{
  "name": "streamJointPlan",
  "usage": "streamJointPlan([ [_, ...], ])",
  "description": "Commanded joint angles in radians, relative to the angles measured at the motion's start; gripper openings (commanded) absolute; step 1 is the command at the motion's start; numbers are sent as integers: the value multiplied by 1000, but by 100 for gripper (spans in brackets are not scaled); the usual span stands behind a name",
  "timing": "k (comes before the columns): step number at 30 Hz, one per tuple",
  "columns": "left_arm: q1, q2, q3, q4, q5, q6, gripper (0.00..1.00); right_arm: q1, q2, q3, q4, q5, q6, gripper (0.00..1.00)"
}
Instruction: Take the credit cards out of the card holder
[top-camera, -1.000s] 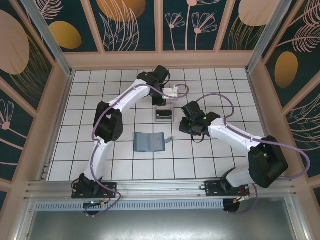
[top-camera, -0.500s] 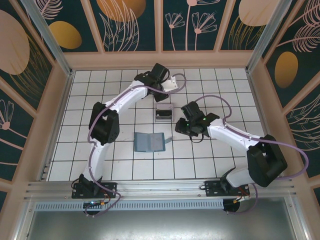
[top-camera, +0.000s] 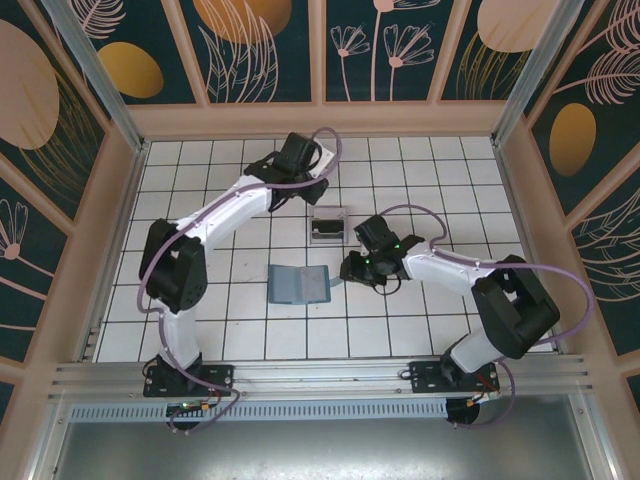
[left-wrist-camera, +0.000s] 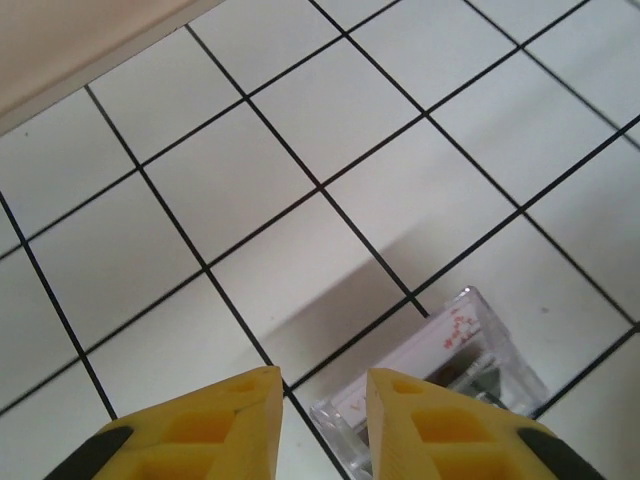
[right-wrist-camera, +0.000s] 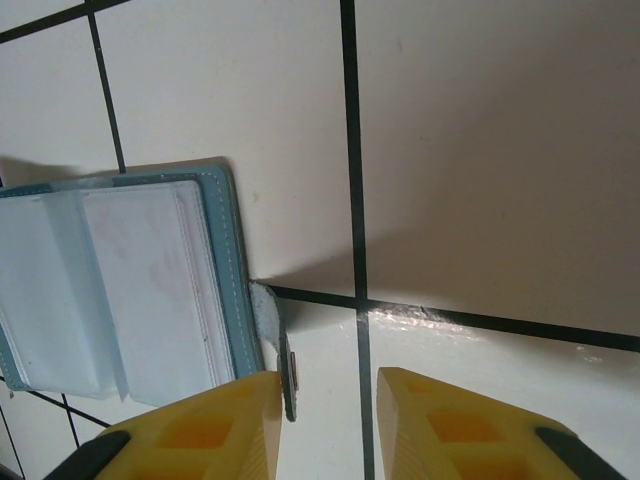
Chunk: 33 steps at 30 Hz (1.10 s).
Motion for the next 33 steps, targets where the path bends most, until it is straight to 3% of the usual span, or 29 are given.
streamJointPlan([
  [1,3,-78,-75,117,55,-142,32,11,16,-15,35,-18,-7,30],
  [6,2,-111,-119,117,111,-254,29,9,24,-15,38,-8,-2,22],
  [12,-10,-149,-183,95,44,-381,28,16,17,-20,43,-7,7,10],
  [19,-27,-205,-269,47,39,-516,30,35,0,-31,57,-3,49,6],
  [33,-101,-258,-583,195,327,-717,31,95,-25,-59,82,18,140,7],
])
